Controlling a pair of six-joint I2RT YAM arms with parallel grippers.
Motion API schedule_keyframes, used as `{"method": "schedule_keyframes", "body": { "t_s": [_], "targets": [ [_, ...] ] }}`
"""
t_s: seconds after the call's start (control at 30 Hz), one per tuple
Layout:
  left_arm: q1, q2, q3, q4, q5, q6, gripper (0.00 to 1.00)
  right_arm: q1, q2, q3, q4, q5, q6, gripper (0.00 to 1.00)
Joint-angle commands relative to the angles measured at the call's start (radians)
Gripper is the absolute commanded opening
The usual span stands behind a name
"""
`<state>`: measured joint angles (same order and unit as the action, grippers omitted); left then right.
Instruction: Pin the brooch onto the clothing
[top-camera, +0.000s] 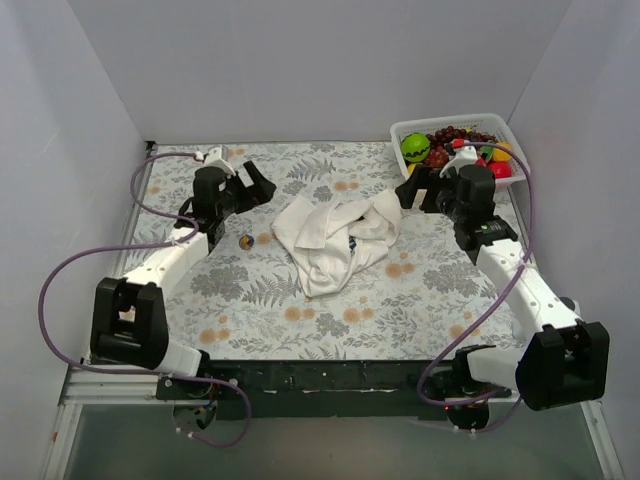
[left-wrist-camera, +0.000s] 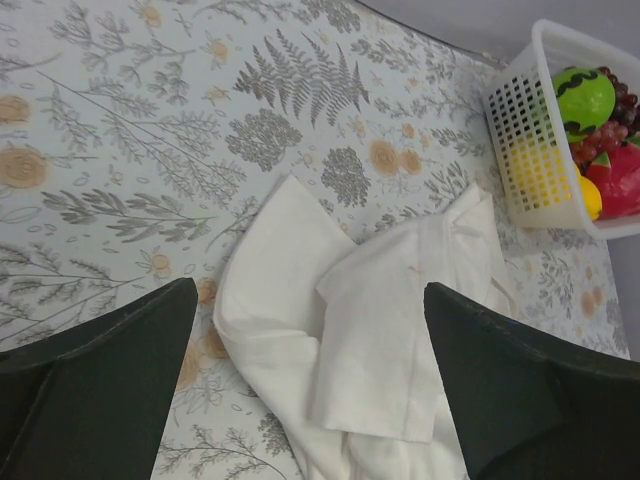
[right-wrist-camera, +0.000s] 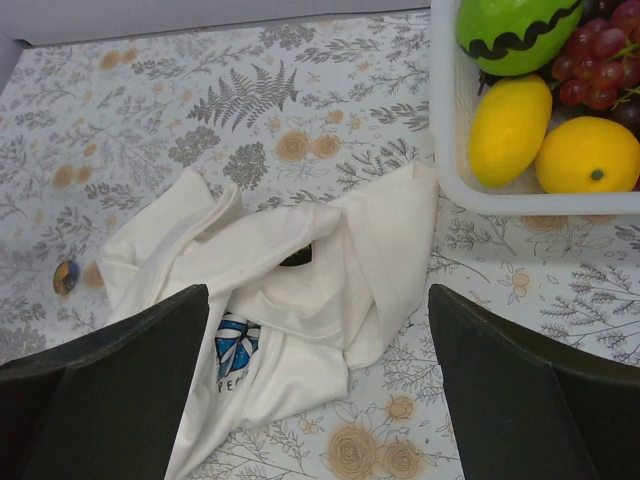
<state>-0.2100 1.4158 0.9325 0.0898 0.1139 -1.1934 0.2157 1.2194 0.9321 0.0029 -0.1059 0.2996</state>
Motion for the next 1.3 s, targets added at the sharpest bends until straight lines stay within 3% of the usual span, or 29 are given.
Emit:
{"method": "schedule_keyframes", "body": {
  "t_s": [0.0, 0.33, 0.53, 0.73, 0.8, 0.87, 0.97, 1.0, 1.13, 1.27],
  "targets": [
    [-0.080, 0.057, 0.066, -0.028, 0.069, 0.026, 0.98, 0.005, -0.058, 0.028, -0.001, 0.026, -0.039, 0.98],
    [-0.363, 0.238, 0.218, -0.297, -0.101, 0.135, 0.98, 0.024, -0.051, -0.038, -0.061, 0.003, -0.040, 0.98],
    [-0.442, 0.281, 0.209, -0.334, -0.224, 0.146, 0.94, 0.037, -0.026, -0.036, -0.061, 0.003, -0.031, 0.92],
    [-0.453, 0.319, 0.210, -0.331, -0.243, 0.152, 0.80, 0.044, -0.012, -0.024, -0.069, 0.015, -0.034, 0.90],
    [-0.456, 0.344, 0.218, -0.332, -0.253, 0.167, 0.65, 0.045, -0.009, -0.019, -0.072, 0.017, -0.036, 0.89],
    [-0.456, 0.354, 0.229, -0.332, -0.269, 0.167, 0.31, 0.045, -0.012, -0.015, -0.075, 0.018, -0.037, 0.88],
    [-0.456, 0.335, 0.247, -0.334, -0.296, 0.170, 0.04, 0.048, -0.017, -0.004, -0.081, 0.018, -0.045, 0.88],
    [-0.456, 0.309, 0.256, -0.334, -0.304, 0.172, 0.00, 0.048, -0.015, 0.002, -0.083, 0.018, -0.053, 0.88],
    [-0.456, 0.226, 0.331, -0.350, -0.345, 0.224, 0.00, 0.062, -0.009, 0.037, -0.096, 0.023, -0.065, 0.88],
    [-0.462, 0.163, 0.498, -0.412, -0.229, 0.270, 0.00, 0.083, 0.006, 0.080, -0.095, 0.023, -0.066, 0.87]
  ]
}}
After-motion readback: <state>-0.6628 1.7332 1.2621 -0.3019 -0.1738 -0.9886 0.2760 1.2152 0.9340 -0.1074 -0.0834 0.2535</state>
